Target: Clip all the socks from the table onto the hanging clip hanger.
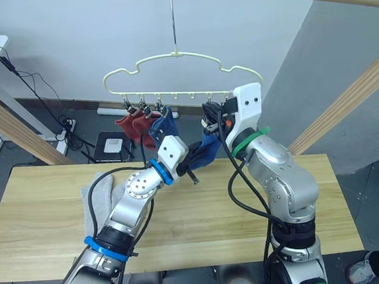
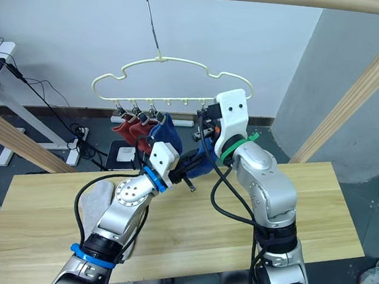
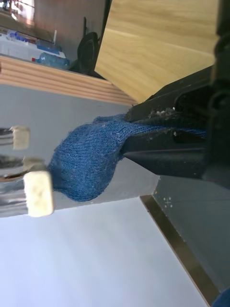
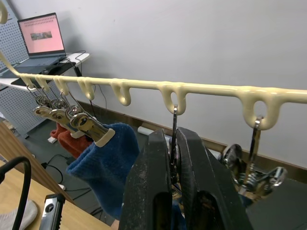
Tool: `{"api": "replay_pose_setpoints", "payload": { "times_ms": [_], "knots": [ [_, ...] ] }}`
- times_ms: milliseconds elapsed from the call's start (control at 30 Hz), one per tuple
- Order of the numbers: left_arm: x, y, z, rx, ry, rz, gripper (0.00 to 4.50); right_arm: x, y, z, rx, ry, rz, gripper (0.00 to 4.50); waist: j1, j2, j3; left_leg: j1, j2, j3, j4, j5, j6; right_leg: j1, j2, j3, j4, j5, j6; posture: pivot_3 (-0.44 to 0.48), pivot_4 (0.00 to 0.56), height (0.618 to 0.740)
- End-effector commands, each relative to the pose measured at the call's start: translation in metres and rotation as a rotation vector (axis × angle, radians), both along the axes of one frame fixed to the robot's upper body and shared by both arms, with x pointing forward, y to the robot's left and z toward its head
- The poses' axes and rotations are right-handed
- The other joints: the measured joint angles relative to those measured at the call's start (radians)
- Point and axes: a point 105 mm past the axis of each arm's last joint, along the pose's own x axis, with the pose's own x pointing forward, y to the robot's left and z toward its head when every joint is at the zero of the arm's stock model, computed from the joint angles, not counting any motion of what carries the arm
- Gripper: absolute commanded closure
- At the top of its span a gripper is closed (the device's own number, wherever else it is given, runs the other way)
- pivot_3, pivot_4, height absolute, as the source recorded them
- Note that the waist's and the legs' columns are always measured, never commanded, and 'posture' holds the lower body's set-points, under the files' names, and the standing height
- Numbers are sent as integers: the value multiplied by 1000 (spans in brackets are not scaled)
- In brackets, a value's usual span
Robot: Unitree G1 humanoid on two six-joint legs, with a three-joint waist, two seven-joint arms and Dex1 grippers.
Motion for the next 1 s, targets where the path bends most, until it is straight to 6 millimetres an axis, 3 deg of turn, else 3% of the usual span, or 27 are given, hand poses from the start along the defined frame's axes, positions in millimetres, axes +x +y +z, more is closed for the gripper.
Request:
{"api": "replay_pose_setpoints", "payload": {
  "times_ms": [33, 367, 667, 867, 900, 1000],
  "knots": [
    [-5, -4, 19, -45, -69, -22, 4488, -8, 2, 15, 15, -71, 19, 4500, 0, 0, 0, 0, 0, 0, 0, 0, 0, 0, 0, 0, 0, 0, 0, -294, 263, 740],
    [-4, -8, 26, -52, -94, -28, 4488, -6, 1, 11, 7, -69, 6, 4500, 0, 0, 0, 0, 0, 0, 0, 0, 0, 0, 0, 0, 0, 0, 0, -291, 260, 740],
    [1, -7, 27, -67, -82, -3, 4500, -14, -2, 12, -7, -69, 39, 1342, 0, 0, 0, 0, 0, 0, 0, 0, 0, 0, 0, 0, 0, 0, 0, -293, 260, 740],
    [5, 0, 23, -74, -37, 29, 4500, -39, -3, 0, -98, -65, 146, 1342, 1, 0, 0, -1, 0, 0, 0, 0, 0, 0, 0, 0, -1, 0, 0, -303, 263, 740],
    [6, 0, 22, -70, -30, 27, 3964, -42, -4, -2, -110, -62, 155, 1292, 1, 0, 0, 0, 0, 0, 0, 0, 0, 0, 0, 0, 0, 0, 0, -303, 263, 740],
    [5, 0, 21, -59, -17, 22, 3224, -50, -6, -5, -146, -67, 178, 1292, 0, 0, 0, 0, 0, 0, 0, 0, 0, 0, 0, 0, 0, 0, 0, -307, 264, 740]
  ]
}}
